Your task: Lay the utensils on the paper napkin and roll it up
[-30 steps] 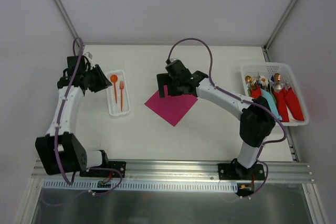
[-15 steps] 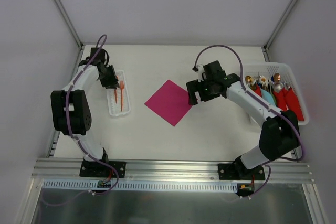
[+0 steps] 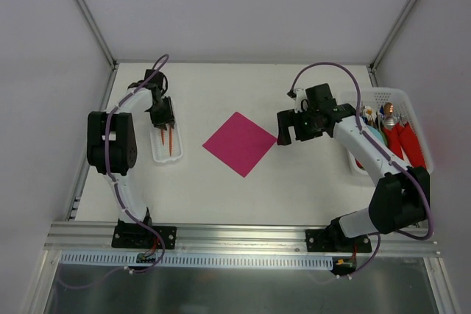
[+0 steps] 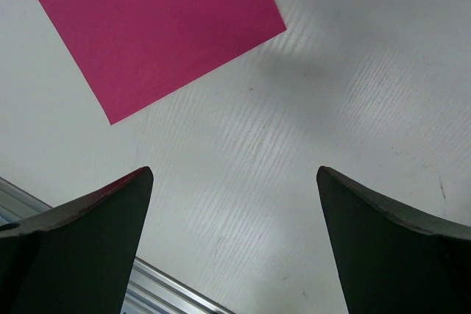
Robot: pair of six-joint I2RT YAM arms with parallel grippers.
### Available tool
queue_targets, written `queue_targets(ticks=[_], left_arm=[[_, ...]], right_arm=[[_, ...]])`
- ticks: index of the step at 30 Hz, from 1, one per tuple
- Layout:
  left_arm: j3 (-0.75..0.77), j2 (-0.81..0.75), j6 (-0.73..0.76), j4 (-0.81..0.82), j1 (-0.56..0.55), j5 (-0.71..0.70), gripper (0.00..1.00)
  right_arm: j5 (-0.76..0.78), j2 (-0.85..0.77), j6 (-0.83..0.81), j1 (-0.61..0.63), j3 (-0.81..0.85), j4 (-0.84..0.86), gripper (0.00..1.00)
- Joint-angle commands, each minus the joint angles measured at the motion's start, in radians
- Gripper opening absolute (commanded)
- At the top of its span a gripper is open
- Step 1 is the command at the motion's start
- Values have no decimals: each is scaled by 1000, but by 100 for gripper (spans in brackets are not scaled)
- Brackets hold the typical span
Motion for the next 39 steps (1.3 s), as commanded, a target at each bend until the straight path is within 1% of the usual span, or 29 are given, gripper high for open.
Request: queue_targets(ticks=[1, 7, 10, 11, 17, 18, 20, 22, 25, 28, 30, 34, 35, 36, 38, 39], left_arm=[[49, 23, 28, -16, -5, 0, 32], [60, 62, 37, -18, -10, -8, 32], [58, 72, 37, -16, -14, -16, 30], [58, 73, 41, -16, -16, -22, 26], [44, 64, 38, -16, -23, -37, 14], [41, 56, 38, -18, -25, -39, 8], [34, 23, 38, -19, -26, -39, 3], [34, -29, 35, -26, -33, -66, 0], [52, -92, 35, -82, -39, -92, 0], [107, -195, 29, -160, -48, -123, 0], [158, -230, 5, -217, -54, -128, 0], [222, -276, -66, -256, -132, -117, 0], [242, -275, -81, -256, -189, -117, 0], [254, -267, -128, -257, -219, -138, 0], [293, -221, -175, -265, -275, -134, 0], [307, -203, -225, -268, -325, -129, 0]], right_arm=[[-34, -9, -8, -18, 2, -20, 99], [-43, 14, 0, -31, 5, -20, 99], [-54, 16, 3, -40, 6, -20, 99], [-56, 17, 5, -40, 6, -20, 99], [-53, 17, 11, -50, -3, -18, 99], [-54, 14, 11, -51, -3, -18, 99], [-54, 5, 11, -51, -6, -20, 99], [-54, -4, 12, -52, -6, -20, 99], [-50, -16, 15, -52, -8, -20, 99], [-46, -32, 12, -55, -6, -23, 99], [-42, -42, 11, -58, -3, -29, 99], [-48, -50, 11, -93, 9, -38, 99], [-57, -49, 11, -103, 17, -49, 99], [-68, -44, 11, -113, 22, -55, 99], [-95, -32, 12, -147, 35, -73, 99], [-106, -30, 9, -158, 40, -82, 99]])
